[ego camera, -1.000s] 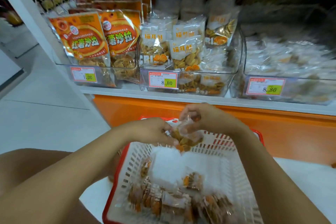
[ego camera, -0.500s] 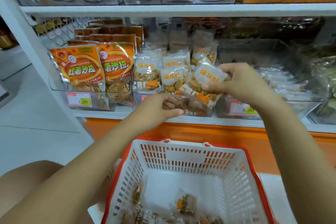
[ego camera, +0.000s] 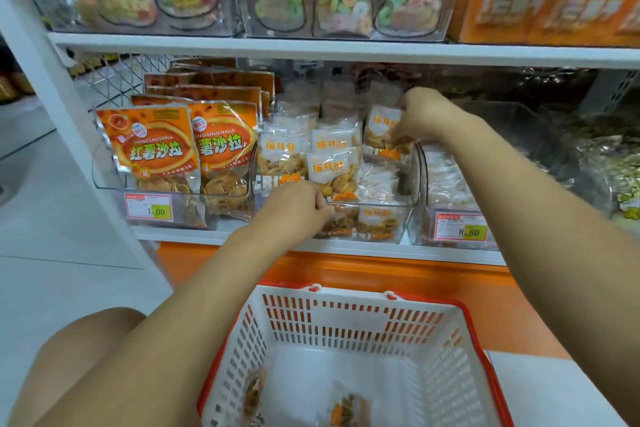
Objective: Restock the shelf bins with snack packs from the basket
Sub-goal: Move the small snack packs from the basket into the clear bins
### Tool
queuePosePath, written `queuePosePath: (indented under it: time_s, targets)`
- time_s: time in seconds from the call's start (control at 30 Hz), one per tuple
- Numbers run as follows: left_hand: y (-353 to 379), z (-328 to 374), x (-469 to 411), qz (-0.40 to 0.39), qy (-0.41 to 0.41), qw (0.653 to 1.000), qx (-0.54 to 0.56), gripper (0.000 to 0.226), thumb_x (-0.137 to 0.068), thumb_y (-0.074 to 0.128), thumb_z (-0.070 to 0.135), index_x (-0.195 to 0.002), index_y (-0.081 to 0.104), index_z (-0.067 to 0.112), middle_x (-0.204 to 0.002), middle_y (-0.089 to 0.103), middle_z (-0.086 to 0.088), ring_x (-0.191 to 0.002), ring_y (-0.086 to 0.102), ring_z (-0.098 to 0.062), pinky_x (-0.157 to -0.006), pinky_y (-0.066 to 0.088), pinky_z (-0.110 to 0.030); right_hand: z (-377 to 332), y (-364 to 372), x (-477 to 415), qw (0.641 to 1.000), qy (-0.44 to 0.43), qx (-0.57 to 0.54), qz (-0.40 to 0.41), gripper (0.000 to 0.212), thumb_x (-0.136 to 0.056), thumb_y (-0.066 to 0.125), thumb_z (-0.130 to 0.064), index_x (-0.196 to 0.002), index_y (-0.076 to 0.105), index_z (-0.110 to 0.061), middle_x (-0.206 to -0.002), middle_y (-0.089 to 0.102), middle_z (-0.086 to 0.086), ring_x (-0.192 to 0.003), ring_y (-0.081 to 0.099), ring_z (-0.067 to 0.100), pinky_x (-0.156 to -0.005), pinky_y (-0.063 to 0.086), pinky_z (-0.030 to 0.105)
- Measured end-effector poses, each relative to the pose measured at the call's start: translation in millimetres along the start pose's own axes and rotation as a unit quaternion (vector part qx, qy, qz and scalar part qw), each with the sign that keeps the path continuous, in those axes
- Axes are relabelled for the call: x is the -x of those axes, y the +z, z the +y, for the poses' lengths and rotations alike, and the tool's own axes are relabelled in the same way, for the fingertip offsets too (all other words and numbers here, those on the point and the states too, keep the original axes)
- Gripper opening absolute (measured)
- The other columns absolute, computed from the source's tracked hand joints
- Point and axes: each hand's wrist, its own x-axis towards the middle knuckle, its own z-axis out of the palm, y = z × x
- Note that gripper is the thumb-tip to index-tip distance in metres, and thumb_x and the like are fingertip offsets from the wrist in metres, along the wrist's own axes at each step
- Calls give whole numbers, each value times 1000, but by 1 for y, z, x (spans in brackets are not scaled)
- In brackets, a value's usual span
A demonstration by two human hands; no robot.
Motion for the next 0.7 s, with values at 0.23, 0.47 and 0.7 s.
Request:
queuePosePath:
  time_s: [0.23, 0.47, 0.7]
  targets:
    - [-2, 2, -2, -25, 1, 999, -31, 30, -93, 57, 31, -85, 71, 5, -82, 71, -13, -75, 65, -22, -58, 46, -26, -1, -5, -12, 992, -23, 99, -74, 51, -75, 80, -31, -114, 63, -4, -103, 68, 12, -89, 64, 27, -77, 52, 34]
    - [-2, 1, -7, 7, 9, 1000, -28, 27, -93, 57, 29, -85, 69, 6, -77, 69, -11, -72, 64, -22, -61, 47, -30, -12, -26, -20, 980, -17, 140, -139, 44, -70, 82, -37, -100, 67, -8, -83, 70, 3, -71, 66, 17, -76, 53, 34]
    - [-2, 11, -16, 90, 57, 994, 25, 18, -91, 60, 36, -91, 58, 18, -74, 56, 6, -80, 58, -18, -72, 52, -37, -32, -30, -23, 960, 21, 196, -199, 34, -70, 83, -33, -80, 70, -3, -70, 69, 6, -74, 62, 26, -91, 53, 45]
